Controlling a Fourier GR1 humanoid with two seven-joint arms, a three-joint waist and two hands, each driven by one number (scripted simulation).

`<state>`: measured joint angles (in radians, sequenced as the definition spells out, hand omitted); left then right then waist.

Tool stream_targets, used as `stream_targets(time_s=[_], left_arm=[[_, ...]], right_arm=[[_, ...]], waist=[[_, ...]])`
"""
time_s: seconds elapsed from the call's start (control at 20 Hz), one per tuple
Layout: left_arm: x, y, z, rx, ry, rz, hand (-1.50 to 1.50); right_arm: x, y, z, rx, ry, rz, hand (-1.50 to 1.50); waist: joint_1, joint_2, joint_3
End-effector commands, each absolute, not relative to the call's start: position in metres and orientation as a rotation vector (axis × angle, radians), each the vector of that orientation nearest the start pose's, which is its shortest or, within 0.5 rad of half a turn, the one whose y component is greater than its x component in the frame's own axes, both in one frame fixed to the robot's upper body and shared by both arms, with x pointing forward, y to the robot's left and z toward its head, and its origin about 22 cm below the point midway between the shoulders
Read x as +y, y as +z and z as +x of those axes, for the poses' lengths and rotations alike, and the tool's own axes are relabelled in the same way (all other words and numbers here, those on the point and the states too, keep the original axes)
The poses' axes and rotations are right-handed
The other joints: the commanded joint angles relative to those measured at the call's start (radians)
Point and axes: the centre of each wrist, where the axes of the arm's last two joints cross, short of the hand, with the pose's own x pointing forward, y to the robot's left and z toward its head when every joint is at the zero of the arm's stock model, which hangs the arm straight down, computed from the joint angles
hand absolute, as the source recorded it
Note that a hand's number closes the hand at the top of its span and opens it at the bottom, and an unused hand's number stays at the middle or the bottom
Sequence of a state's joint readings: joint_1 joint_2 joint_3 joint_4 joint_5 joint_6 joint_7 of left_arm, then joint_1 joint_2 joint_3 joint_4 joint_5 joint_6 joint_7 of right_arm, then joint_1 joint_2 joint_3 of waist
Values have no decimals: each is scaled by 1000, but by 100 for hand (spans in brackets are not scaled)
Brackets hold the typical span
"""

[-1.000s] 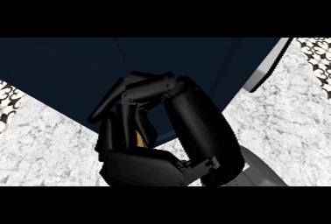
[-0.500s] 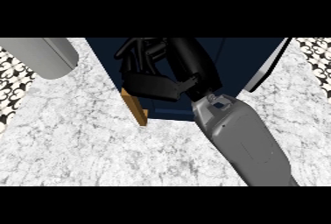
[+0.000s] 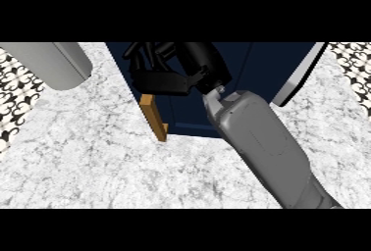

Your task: Pick up the bottled water, place it into the cabinet and close the cabinet

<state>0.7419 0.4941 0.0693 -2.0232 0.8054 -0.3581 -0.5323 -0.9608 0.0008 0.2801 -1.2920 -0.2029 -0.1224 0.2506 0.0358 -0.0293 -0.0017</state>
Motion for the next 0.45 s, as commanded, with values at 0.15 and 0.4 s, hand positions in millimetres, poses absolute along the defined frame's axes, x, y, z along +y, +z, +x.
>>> stream_targets(time_s=[0.15, 0.4], left_arm=[[350, 50, 74, -1937, 207, -380, 150], [344, 58, 79, -1920, 189, -394, 150]], right_arm=[[-85, 170, 400, -1716, 383, 216, 150], [-69, 173, 401, -1731, 395, 232, 150]], waist=[[8, 49, 0], [11, 47, 0]])
